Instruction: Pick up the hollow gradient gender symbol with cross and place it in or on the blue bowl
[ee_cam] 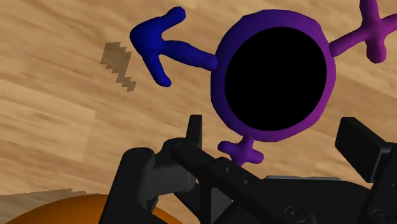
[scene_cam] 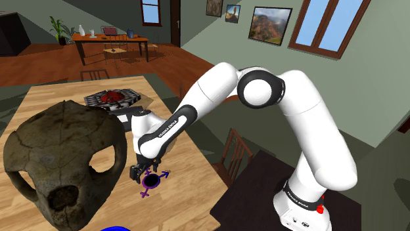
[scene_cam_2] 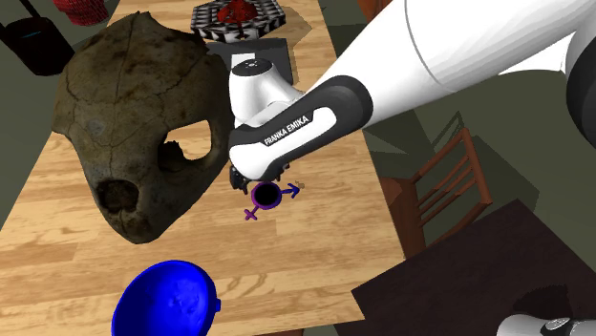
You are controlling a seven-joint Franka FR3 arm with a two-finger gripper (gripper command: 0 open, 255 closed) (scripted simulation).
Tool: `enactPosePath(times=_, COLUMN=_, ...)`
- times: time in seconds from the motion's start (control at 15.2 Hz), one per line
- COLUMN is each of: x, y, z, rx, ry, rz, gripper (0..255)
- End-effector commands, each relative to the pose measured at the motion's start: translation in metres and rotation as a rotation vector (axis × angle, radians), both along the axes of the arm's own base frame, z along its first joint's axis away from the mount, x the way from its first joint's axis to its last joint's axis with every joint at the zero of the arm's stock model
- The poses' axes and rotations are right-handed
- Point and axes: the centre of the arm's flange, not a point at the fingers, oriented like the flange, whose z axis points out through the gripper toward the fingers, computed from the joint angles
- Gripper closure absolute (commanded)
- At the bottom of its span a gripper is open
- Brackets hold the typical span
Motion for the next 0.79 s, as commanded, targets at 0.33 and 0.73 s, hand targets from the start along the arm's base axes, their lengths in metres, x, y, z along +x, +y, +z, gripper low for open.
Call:
enactPosePath(times=0.33, x=0.0001, y=0.0009, z=-0.0028, rx=0.0, ry=-0.001, rz=0.0, gripper=0)
enactPosePath(times=0.73, x=0.0002, y=0.0008, z=-0.0028, rx=0.0, ry=-0.001, rz=0.0, gripper=255)
